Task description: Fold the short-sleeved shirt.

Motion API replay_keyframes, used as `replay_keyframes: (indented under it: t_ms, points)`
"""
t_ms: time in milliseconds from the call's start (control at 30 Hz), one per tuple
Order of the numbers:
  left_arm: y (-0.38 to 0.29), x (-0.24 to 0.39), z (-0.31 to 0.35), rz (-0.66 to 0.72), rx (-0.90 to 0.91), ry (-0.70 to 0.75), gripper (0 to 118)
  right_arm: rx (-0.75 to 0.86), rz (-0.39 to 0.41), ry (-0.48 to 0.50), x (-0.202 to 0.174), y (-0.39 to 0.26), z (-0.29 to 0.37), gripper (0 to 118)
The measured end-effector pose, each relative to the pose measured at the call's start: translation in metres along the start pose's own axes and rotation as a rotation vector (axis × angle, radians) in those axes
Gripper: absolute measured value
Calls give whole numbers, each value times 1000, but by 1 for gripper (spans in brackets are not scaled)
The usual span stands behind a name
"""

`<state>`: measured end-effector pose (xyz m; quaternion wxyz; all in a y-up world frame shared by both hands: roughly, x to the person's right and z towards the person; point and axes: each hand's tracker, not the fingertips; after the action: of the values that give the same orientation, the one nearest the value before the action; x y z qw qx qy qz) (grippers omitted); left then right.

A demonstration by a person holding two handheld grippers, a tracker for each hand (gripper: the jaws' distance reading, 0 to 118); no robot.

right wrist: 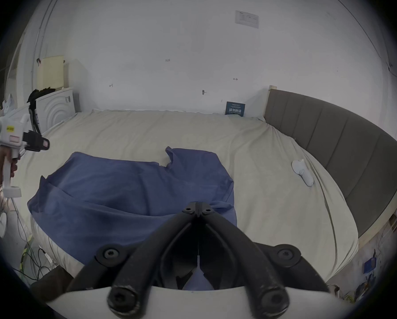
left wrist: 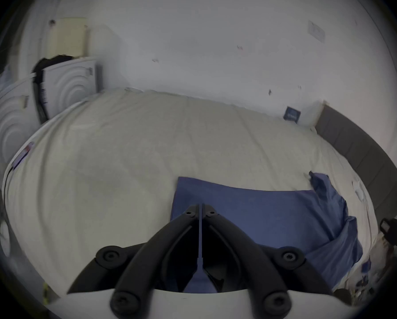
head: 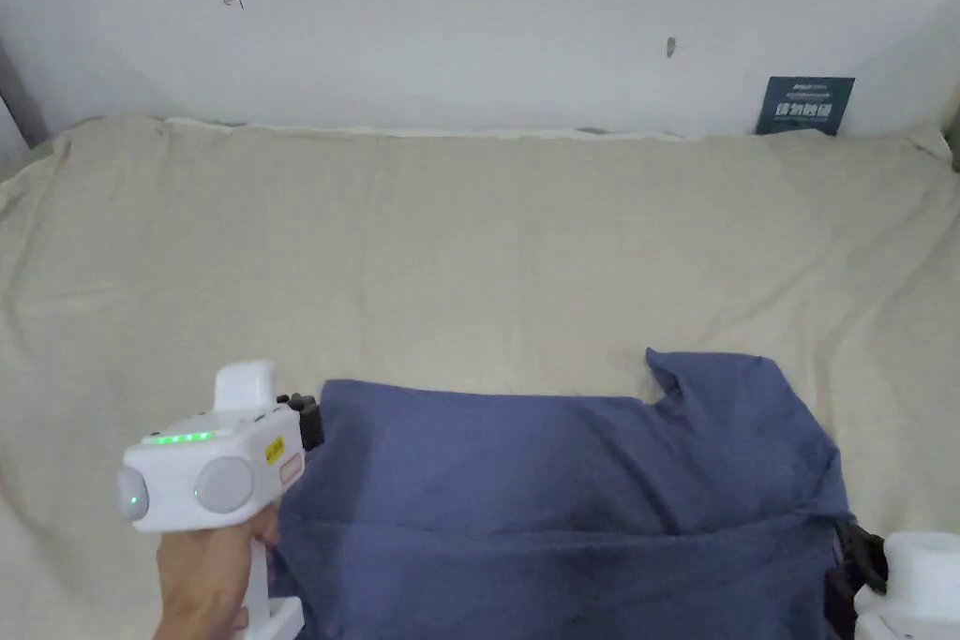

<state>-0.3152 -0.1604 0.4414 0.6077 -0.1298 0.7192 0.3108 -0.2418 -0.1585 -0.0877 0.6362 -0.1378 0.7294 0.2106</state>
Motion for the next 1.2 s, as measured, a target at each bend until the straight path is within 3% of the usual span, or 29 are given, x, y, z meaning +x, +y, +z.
replay_keyframes:
  t_ms: [33, 67, 100, 133, 167, 233, 267, 433, 467, 567, 600, 633, 667, 733, 800, 833, 867, 900, 933, 967, 1067, 1133, 1200]
  points:
    - [8, -2, -12, -7, -17, -23, 10, 4, -8, -1, 0, -1, -1, 0]
    - [14, 1, -30, -66, -94, 75, 32, -3, -20, 5, 3, -2, -5, 0]
    - [25, 2, -52, -97, -105, 108, 75, -12, -26, 7, 4, -2, -8, 0]
    - [31, 4, -69, -128, -143, 143, 104, -18, -27, 0, 4, -4, -11, 0]
    - [35, 4, -83, -138, -173, 141, 118, -23, -27, -4, 2, -5, -8, 0]
    - [41, 16, -94, -119, -175, 57, 118, -32, -30, -8, 5, -8, -12, 0]
    - [42, 15, -106, -96, -301, 43, 118, -38, -37, -12, 6, -10, -13, 0]
    - [38, 10, -135, -80, -335, 173, 117, -73, -52, -27, 19, -15, -18, 0]
    - [35, 10, -139, -83, -347, 176, 112, -75, -53, -31, 23, -15, -18, 0]
    - [29, 11, -140, -215, -378, 184, 78, -75, -43, -49, 30, -12, -17, 0]
    - [27, 16, -133, -223, -320, 141, 48, -77, -35, -51, 32, -11, -19, 0]
    - [29, 16, -133, -223, -316, 125, 30, -82, -25, -53, 32, -8, -24, 0]
    - [29, 22, -126, -233, -343, 77, 5, -86, -18, -50, 32, -6, -30, 0]
    - [26, 35, -109, -301, -252, 105, 4, -84, -7, -16, 37, 2, -42, 0]
    - [30, 32, -97, -262, -170, 75, 4, -79, 12, 8, 43, 17, -66, 0]
    - [34, 32, -87, -226, -132, 43, 4, -82, 23, 19, 47, 28, -80, 7]
    - [38, 31, -78, -195, -98, 23, 4, -94, 21, 31, 53, 39, -98, 28]
    - [40, 29, -75, -163, -84, 22, 4, -125, 12, 43, 58, 48, -117, 76]
    - [43, 27, -70, -143, -100, 28, 4, -190, -5, 45, 63, 57, -142, 105]
    - [43, 25, -65, -131, -88, 41, 4, -224, -21, 60, 73, 64, -165, 114]
    - [41, 20, -55, -123, -58, 32, 4, -262, -24, 55, 89, 77, -230, 114]
    - [41, 16, -51, -123, -60, 43, 4, -339, 23, 13, 95, 83, -270, 114]
    - [40, 15, -49, -108, -79, 28, 4, -396, 72, 37, 95, 88, -297, 111]
